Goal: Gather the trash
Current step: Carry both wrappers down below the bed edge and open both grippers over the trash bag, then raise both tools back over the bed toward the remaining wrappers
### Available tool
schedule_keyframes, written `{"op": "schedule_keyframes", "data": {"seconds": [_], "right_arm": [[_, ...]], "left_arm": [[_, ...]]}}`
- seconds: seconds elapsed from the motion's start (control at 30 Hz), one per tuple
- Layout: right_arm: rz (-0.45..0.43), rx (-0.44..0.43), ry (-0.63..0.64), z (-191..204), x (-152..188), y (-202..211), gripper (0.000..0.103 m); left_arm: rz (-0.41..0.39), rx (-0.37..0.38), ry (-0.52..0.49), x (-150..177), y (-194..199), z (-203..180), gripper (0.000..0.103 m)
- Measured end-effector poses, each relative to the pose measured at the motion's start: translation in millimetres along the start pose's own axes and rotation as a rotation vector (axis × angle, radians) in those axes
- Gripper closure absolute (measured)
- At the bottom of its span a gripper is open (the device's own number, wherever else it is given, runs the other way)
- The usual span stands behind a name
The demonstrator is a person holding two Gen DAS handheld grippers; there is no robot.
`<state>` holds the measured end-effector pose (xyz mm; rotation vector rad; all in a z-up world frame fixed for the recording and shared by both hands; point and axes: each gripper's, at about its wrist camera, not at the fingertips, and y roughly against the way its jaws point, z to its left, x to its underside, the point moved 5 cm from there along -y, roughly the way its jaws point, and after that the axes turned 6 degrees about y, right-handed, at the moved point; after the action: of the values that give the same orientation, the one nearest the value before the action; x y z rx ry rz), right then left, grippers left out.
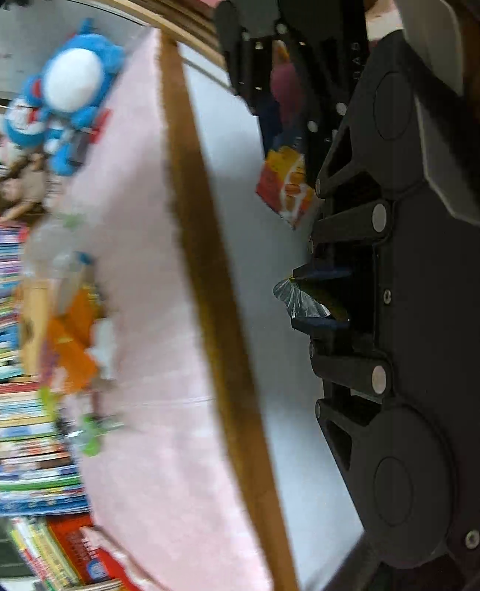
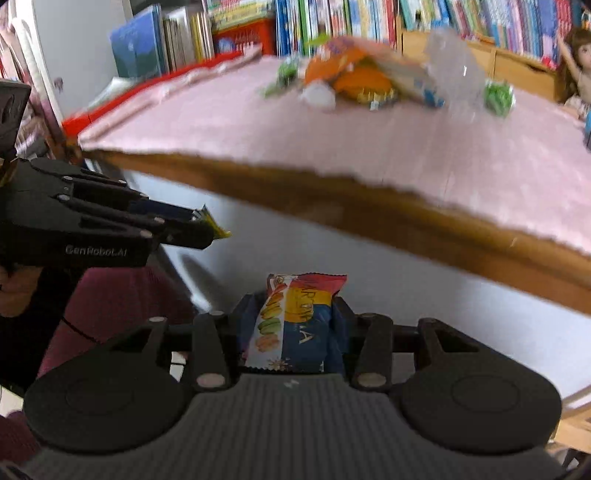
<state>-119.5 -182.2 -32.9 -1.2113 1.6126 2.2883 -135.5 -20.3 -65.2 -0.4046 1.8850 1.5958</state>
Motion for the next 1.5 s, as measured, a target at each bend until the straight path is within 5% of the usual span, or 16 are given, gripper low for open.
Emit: {"op": "schedule_keyframes", "data": {"seconds": [0.23, 0.43, 0.5, 0.6, 0.87, 1.5], "right_arm": [[0.125, -0.043, 0.013, 2.3, 23.8, -37.6, 0.051], [0.127, -0.060, 0.040, 7.0, 25.6, -42.4, 0.037], [0.131, -0.062, 0.041, 8.2, 24.8, -43.5, 0.033], [0.132, -0.058, 0.044, 5.9, 23.4, -44.5, 0.024], [0.123, -0.038, 0.039, 4.6, 20.4, -40.6, 0.017], [-0.139, 0.024, 0.071, -16.5, -48.4, 21.0, 0.013]], "left_arm": [[0.158, -0.002, 0.026, 27.8, -39.5, 5.9, 0.083], [0.204, 0.015, 0.045, 38.5, -43.2, 10.6, 0.080], [0.211, 0.010, 0.038, 38.9, -43.8, 10.7, 0.077], [0.217, 0.005, 0.044, 39.8, -44.3, 10.0, 0.055], [0.224, 0.003, 0.069, 29.7, -45.1, 9.7, 0.048], [-0.007, 0.012, 0.024, -34.7, 15.0, 13.3, 0.025]]}}
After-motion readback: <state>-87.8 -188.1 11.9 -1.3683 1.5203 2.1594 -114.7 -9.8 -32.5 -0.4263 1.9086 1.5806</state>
